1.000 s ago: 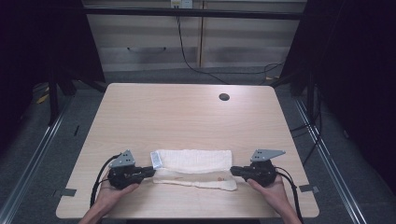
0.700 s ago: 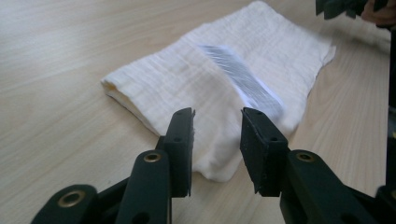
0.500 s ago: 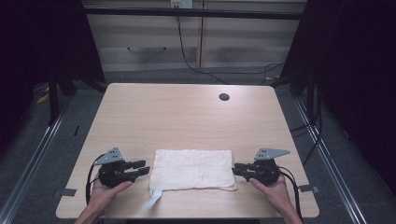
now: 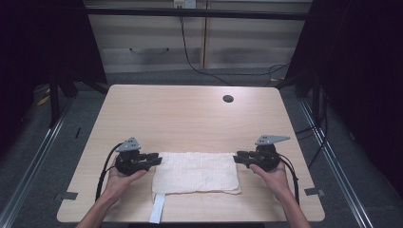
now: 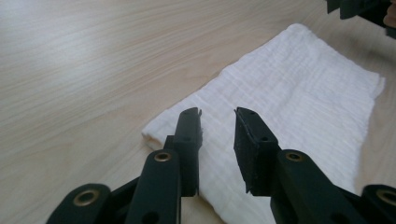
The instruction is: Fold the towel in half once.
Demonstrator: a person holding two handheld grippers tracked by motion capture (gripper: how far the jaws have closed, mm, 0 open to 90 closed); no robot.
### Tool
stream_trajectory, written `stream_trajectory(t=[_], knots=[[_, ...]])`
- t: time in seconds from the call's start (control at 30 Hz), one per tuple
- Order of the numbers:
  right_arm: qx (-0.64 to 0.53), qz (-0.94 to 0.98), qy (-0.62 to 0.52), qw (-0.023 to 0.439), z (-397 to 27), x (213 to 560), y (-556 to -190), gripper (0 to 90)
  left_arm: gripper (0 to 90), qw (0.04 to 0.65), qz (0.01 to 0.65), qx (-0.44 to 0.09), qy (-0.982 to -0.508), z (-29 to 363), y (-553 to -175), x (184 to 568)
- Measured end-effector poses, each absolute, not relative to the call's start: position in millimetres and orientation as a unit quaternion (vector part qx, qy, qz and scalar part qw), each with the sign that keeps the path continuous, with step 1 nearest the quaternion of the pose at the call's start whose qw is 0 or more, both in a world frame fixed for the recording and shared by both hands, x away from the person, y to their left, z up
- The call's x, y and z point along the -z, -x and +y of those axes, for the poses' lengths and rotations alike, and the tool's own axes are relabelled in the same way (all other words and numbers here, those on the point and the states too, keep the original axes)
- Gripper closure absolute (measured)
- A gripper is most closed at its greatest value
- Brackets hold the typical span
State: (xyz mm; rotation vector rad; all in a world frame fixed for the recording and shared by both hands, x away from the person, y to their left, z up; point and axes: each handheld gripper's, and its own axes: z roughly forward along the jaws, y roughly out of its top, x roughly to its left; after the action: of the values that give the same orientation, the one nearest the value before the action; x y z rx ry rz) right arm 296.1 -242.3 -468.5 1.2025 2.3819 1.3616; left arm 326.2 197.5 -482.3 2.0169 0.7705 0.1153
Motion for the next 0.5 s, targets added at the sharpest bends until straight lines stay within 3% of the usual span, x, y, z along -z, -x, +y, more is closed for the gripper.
stream_trajectory(t=[0.27, 0.5], knots=[[-0.427, 0.806, -0.402, 0.082, -234, 481, -331, 72.2, 73.3, 0.432, 0.298, -0.039, -0.850, 180, -320, 502], [-0.410, 0.814, -0.402, 0.081, -229, 495, -338, 70.7, 72.7, 0.425, 0.298, -0.055, -0.853, 181, -318, 507]])
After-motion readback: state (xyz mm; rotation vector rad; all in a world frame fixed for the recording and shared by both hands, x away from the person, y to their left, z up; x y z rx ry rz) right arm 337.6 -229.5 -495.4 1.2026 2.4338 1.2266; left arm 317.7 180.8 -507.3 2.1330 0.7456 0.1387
